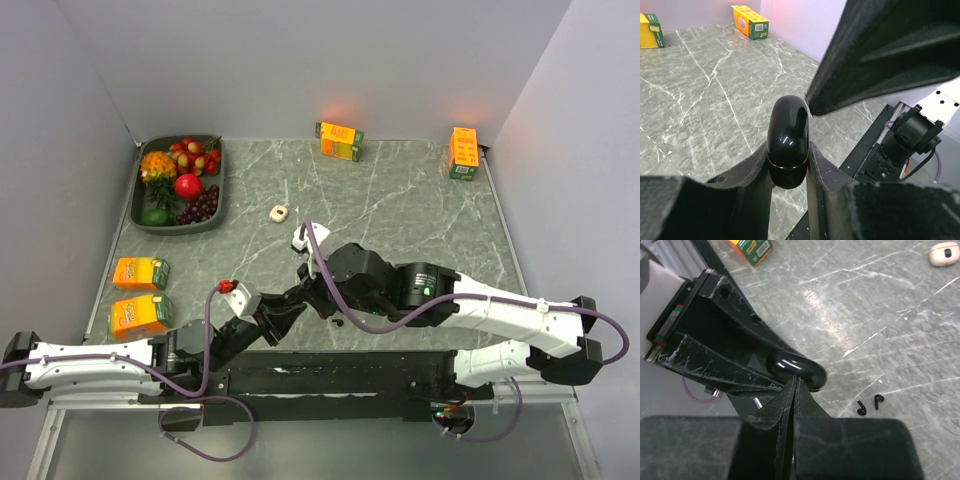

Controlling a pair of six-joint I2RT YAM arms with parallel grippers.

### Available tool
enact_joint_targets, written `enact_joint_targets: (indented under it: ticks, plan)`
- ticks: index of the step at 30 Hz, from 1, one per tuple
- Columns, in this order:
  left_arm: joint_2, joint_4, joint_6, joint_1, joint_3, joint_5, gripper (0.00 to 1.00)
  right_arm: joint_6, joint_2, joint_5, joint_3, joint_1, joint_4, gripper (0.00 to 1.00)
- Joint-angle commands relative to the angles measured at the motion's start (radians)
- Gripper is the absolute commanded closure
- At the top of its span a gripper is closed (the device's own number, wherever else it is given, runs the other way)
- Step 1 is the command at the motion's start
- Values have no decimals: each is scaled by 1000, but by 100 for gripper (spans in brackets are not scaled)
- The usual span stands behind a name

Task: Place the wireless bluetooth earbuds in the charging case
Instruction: Open the charging case.

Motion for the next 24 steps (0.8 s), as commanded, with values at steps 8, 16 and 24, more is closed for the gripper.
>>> enact_joint_targets:
  ticks: [8,16,24]
  plan:
    - [18,62,0,-5,56,16,99,4,30,-16,56,22,-30,100]
    - [7,106,25,-11,30,107,99,8,54,10,81,16,-25,100]
    - [12,123,43,-26,27,113,99,10,73,-6,105,-44,-29,100]
